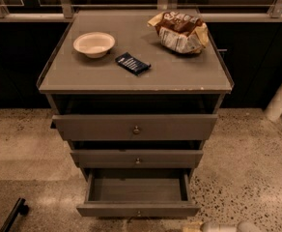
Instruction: Close bottom drawer
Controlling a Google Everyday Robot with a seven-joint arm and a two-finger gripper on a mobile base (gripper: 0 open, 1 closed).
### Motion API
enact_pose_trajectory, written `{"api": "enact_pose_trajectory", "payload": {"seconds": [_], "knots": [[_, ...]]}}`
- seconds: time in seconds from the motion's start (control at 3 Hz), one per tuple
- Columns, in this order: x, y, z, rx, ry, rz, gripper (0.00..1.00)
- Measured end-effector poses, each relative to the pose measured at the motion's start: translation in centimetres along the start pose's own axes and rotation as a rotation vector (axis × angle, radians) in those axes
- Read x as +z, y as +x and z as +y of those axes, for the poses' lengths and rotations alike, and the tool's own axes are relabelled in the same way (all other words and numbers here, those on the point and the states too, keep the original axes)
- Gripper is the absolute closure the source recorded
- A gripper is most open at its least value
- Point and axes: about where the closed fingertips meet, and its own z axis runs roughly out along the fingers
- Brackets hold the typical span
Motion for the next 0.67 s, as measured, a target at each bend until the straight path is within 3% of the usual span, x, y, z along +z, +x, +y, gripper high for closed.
{"api": "enact_pose_trajectory", "payload": {"seconds": [0.33,0.67], "knots": [[2.8,-0.2,-1.9,0.011,-0.083,-0.010,1.00],[3.7,-3.5,-4.6,-0.065,-0.070,-0.017,1.00]]}}
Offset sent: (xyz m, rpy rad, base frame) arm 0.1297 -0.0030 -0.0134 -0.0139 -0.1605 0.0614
